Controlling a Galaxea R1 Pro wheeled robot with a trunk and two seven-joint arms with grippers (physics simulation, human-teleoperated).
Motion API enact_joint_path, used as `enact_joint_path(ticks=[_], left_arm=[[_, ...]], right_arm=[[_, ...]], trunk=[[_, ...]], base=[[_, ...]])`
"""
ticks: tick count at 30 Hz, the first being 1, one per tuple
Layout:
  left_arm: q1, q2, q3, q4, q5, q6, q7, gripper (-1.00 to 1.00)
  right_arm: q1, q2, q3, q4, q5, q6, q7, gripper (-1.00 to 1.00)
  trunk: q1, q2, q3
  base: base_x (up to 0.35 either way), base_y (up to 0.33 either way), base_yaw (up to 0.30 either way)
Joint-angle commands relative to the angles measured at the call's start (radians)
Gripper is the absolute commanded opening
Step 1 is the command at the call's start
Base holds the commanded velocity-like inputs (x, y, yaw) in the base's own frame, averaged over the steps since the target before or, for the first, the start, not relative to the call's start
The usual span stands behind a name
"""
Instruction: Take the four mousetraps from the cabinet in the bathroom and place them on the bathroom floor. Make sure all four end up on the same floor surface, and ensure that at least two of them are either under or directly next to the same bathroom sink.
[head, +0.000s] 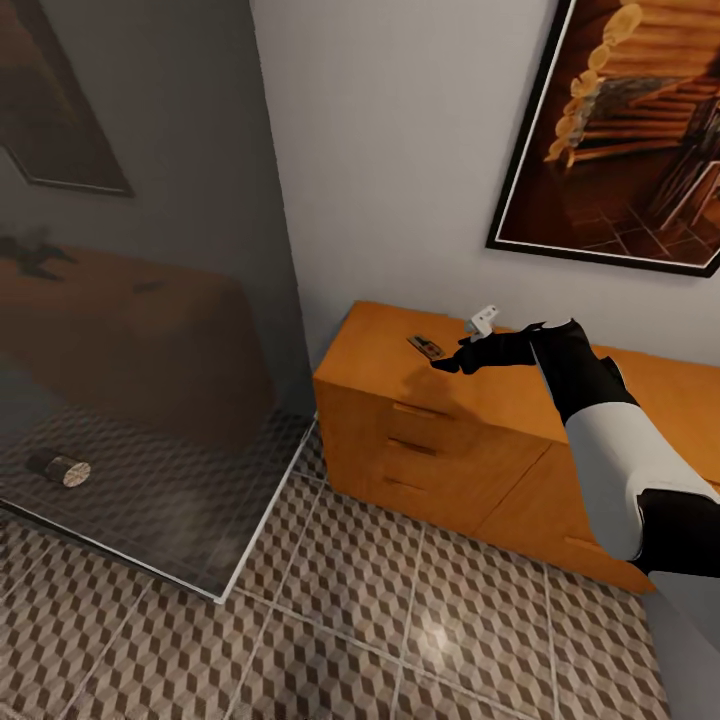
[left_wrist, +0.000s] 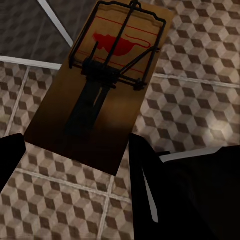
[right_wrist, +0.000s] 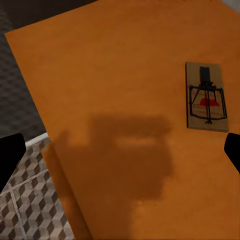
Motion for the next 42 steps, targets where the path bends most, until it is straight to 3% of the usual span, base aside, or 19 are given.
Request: enact_joint_path(ticks=[1,18,21,27,42], left_arm=[[-0.001,0.0,-0.009,0.003,-0.001,-0.004,0.012,-1.0],[-0.001,-0.002,-0.009,0.003,-0.001,-0.004,0.012,-1.0],[-0.001,-0.002,-0.009,0.003,-0.001,-0.004,0.012,-1.0],[-0.001,-0.002,-0.009,0.003,-0.001,-0.004,0.012,-1.0],[0.006,-0.002,-0.009,0.004,-0.001,-0.004,0.012,-1.0]], right_arm=[[-0.001,0.001,-0.004,-0.001,0.005,0.006,0.007,1.0],[0.016,0.001,-0.004,-0.001,0.006,0.004,0.002,1.0],[0.025,0.001,-0.003,-0.002,0.006,0.003,-0.056,1.0],[0.042,0.001,-0.003,-0.001,0.001,-0.004,-0.276,1.0],[0.042,0.001,-0.005,-0.003,0.001,-0.004,-0.296,1.0]], trunk=[[0.0,-0.002,-0.002],[0.0,-0.002,-0.015],[0.0,-0.002,-0.015],[0.0,-0.002,-0.015],[0.0,-0.002,-0.015]], base=[[0.0,0.0,0.138],[0.0,0.0,0.134],[0.0,0.0,0.035],[0.0,0.0,0.008],[0.0,0.0,0.0]])
